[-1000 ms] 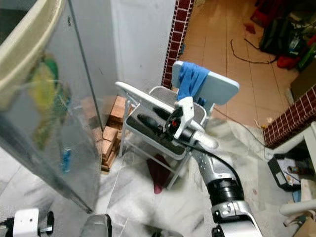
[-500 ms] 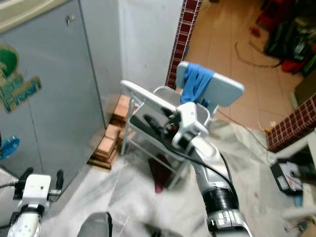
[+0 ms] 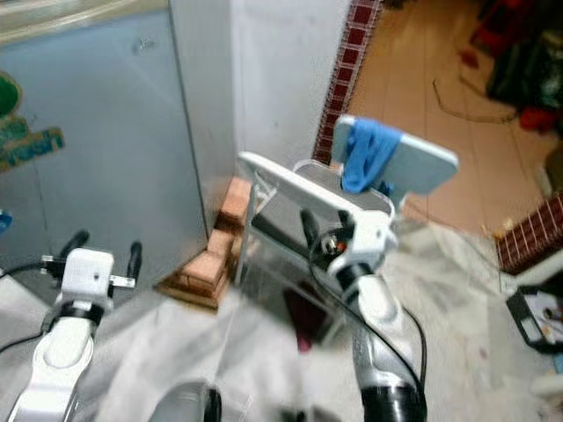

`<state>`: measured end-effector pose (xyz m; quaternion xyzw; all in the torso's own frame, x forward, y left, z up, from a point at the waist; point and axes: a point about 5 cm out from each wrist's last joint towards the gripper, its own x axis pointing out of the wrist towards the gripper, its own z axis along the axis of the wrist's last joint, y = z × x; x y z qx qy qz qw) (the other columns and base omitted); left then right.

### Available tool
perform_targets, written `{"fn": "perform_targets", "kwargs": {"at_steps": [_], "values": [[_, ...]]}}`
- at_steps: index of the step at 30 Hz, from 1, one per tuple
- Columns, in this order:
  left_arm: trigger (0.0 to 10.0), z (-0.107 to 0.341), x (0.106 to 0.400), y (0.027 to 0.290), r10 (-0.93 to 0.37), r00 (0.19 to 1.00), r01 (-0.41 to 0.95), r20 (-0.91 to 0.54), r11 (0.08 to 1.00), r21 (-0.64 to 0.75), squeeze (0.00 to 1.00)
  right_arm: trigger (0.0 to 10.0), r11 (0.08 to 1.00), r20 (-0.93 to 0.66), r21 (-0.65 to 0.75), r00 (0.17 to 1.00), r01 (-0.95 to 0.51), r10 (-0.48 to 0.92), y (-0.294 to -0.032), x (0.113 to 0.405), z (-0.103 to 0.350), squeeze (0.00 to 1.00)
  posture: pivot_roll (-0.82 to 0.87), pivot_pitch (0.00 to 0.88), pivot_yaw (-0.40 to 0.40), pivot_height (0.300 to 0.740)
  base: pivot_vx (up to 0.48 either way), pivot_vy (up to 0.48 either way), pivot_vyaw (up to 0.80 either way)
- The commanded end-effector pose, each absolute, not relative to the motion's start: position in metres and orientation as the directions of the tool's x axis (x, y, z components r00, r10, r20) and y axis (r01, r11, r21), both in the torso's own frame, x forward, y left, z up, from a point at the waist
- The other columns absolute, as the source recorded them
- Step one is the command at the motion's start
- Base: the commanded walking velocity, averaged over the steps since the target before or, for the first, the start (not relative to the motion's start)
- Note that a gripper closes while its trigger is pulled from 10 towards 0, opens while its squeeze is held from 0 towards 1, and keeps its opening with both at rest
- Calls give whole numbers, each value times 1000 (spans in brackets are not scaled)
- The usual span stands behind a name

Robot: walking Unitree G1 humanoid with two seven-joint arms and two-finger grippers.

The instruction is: Restocking fridge

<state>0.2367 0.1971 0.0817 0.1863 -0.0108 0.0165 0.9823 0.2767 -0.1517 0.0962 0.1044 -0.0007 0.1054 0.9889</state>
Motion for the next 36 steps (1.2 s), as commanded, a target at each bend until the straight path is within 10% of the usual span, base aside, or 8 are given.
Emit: {"fn": "perform_targets", "kwargs": {"at_steps": [1,36], "values": [[10000,80,238,185,-21,1000,19,4,938,346,0,10000,973,17,178,989,-149,149,-165,272,96,0,119,41,-39,740,0,480,-638],[10000,90,249,182,-63,998,65,-18,950,307,0,10000,984,-1,161,997,-74,75,-169,273,88,0,108,37,-21,740,0,480,-87]]}}
